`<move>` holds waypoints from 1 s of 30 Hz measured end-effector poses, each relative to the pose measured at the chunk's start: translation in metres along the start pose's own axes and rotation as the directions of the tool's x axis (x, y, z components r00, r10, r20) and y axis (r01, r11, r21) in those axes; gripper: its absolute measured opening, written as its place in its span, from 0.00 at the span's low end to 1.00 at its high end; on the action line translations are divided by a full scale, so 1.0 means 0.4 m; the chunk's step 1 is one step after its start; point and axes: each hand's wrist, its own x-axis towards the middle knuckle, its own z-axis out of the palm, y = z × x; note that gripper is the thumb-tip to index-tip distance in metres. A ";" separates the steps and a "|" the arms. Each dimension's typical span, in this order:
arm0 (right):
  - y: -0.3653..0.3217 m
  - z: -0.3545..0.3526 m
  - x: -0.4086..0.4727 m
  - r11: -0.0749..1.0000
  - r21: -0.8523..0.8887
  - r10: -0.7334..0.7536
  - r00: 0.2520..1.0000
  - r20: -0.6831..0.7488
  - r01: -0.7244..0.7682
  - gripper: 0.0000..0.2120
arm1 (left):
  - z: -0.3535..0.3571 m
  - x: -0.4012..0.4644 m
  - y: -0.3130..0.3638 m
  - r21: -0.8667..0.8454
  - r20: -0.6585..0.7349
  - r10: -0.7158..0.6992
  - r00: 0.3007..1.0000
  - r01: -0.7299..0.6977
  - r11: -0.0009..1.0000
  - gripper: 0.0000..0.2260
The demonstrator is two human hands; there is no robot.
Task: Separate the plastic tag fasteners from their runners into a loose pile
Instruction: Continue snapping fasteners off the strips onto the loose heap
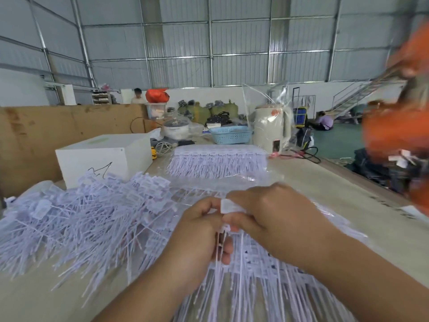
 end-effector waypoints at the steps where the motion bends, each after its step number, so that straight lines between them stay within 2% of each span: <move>1: -0.009 0.011 0.000 0.997 0.074 0.010 1.000 0.027 -0.012 0.15 | -0.003 -0.006 0.000 -0.046 0.004 -0.003 1.000 0.003 0.999 0.13; 5: -0.030 0.057 -0.003 0.950 0.312 -0.009 0.996 0.093 -0.021 0.15 | -0.030 -0.024 -0.010 -0.100 0.134 0.038 0.990 -0.024 0.995 0.14; 7: -0.028 0.072 -0.008 0.928 0.373 -0.029 0.997 0.066 0.003 0.15 | -0.043 -0.021 -0.016 -0.102 0.183 0.046 0.982 -0.027 0.994 0.16; 9: -0.021 0.082 -0.014 0.913 0.407 -0.037 0.999 0.038 0.018 0.14 | -0.048 -0.014 -0.025 -0.047 0.229 0.065 0.971 -0.056 0.997 0.19; 10: -0.017 0.087 -0.017 0.906 0.423 -0.038 0.999 0.037 0.019 0.14 | -0.047 -0.012 -0.031 0.003 0.243 0.081 0.967 -0.084 0.996 0.17; 12: -0.009 0.093 -0.023 0.889 0.458 -0.044 0.998 0.055 0.014 0.11 | -0.044 -0.010 -0.040 0.083 0.238 0.093 0.967 -0.116 0.990 0.09; 15: 0.005 0.091 -0.029 0.835 0.551 -0.059 0.992 0.112 -0.013 0.13 | -0.042 -0.008 -0.047 0.083 0.181 0.094 0.979 -0.111 0.990 0.06; 19: 0.028 0.071 -0.037 0.723 0.687 -0.057 0.985 0.164 -0.073 0.16 | -0.051 -0.011 -0.028 0.056 0.055 0.152 0.987 -0.155 0.986 0.09; 21: 0.045 0.068 -0.044 0.761 0.637 -0.038 0.973 0.229 -0.121 0.22 | -0.062 -0.012 -0.016 0.023 -0.017 0.151 0.988 -0.151 0.988 0.10; 22: 0.051 0.067 -0.047 0.793 0.580 -0.011 0.947 0.320 -0.186 0.26 | -0.066 -0.011 -0.011 0.017 -0.043 0.146 0.988 -0.146 0.989 0.09; 24: 0.059 0.078 -0.051 0.850 0.446 0.038 0.877 0.479 -0.280 0.38 | -0.066 -0.013 -0.004 0.050 -0.047 0.141 0.989 -0.139 0.989 0.09; 26: 0.053 0.086 -0.053 0.874 0.349 0.074 0.802 0.592 -0.339 0.48 | -0.062 -0.013 -0.003 0.075 -0.043 0.135 0.990 -0.132 0.988 0.04; 30: 0.062 0.086 -0.050 0.888 0.248 0.173 0.781 0.600 -0.387 0.56 | -0.067 -0.011 -0.001 0.092 -0.085 0.125 0.989 -0.117 0.989 0.08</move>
